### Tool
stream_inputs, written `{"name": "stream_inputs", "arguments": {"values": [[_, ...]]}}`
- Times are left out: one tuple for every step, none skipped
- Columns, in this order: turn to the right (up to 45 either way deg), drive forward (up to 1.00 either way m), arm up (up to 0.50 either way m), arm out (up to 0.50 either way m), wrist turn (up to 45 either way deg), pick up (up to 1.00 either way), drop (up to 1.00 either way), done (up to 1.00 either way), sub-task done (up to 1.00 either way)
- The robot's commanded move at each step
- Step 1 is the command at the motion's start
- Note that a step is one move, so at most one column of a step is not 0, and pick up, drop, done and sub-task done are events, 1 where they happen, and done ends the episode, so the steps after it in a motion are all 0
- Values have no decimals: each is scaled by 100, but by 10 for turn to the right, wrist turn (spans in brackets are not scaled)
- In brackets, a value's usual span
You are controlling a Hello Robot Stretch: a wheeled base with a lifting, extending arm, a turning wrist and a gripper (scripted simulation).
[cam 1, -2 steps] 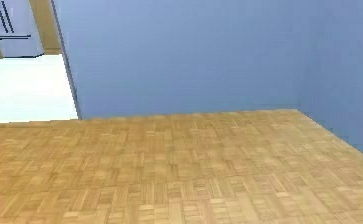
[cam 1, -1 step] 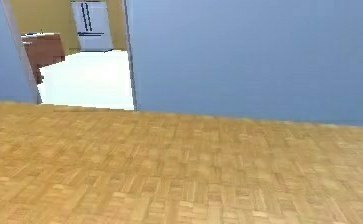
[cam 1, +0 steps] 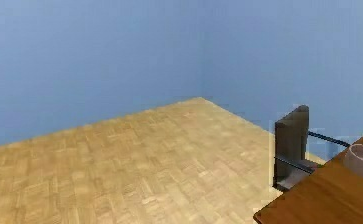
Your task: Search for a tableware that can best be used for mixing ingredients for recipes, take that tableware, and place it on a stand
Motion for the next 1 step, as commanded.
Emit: {"name": "stream_inputs", "arguments": {"values": [[0, 55, 0, 0, 0, 0, 0, 0, 0]]}}
